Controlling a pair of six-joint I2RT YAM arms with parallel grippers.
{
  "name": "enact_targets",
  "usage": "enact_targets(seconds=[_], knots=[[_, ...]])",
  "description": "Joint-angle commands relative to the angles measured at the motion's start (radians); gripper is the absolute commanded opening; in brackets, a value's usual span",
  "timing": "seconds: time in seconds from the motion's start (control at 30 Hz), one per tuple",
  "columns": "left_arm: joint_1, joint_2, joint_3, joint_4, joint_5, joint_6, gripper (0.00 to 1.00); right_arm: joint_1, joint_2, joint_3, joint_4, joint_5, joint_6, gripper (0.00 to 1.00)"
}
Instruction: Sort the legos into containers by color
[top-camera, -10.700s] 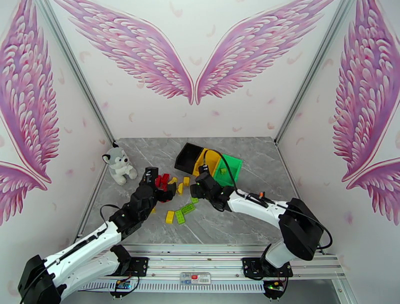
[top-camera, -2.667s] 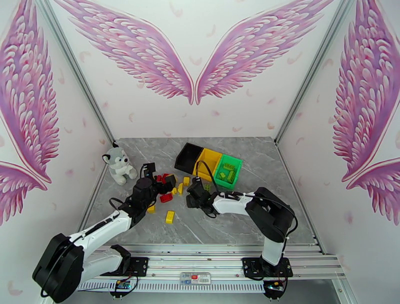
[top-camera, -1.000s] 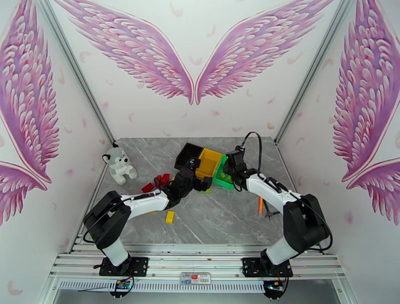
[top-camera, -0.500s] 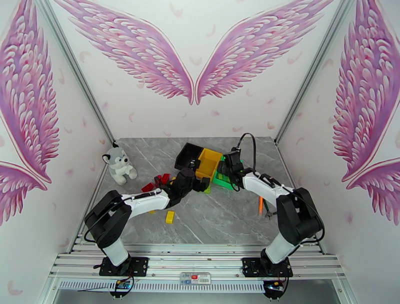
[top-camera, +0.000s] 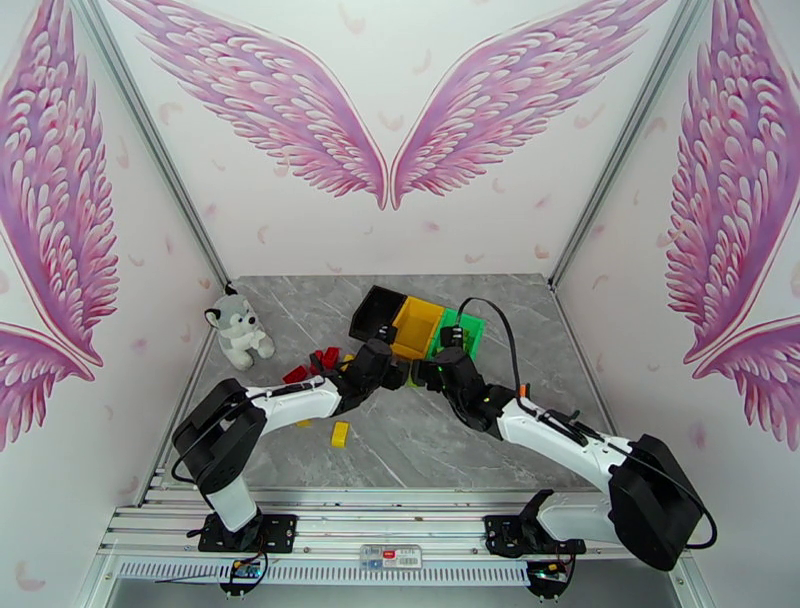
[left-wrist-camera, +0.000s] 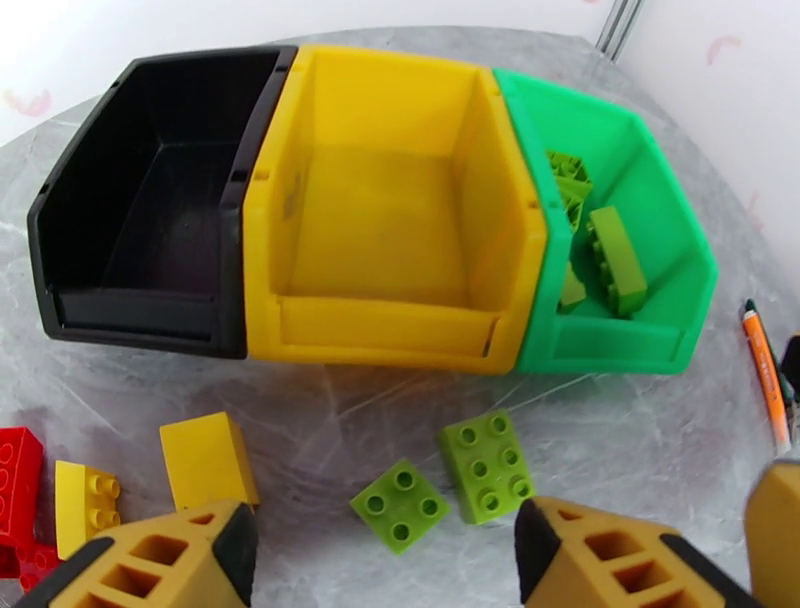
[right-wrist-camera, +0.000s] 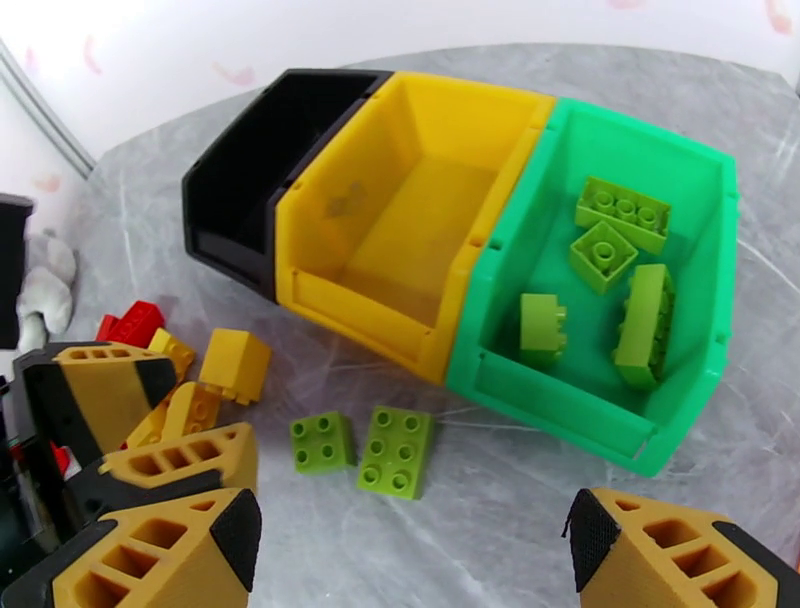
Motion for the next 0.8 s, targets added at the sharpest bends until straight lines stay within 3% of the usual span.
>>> enact_targets(seconds=[0.0,0.27,0.6,0.77], knots=[[-0.01,0.024,-0.008,-0.038,-0.043,-0.048,0.66,0.027,-0.011,-0.041,0.042,0.035,-0.014,0.87],[-0.058,0.079,0.015,-0.044,-0.084,-0.112,0.64,0.066,0.0,-0.123,0.154,0.021,-0.035,0.83],[-0.075,0.198,0.121,-0.085,-0.134,-0.155,0.61,0.073,0.025,-0.042,0.117,0.008,-0.063,0.89],[-0.069,0.21,0.15,-0.088,-0.16,-0.155,0.61,0.075,-0.017,-0.1,0.149,0.021,-0.065,0.91]])
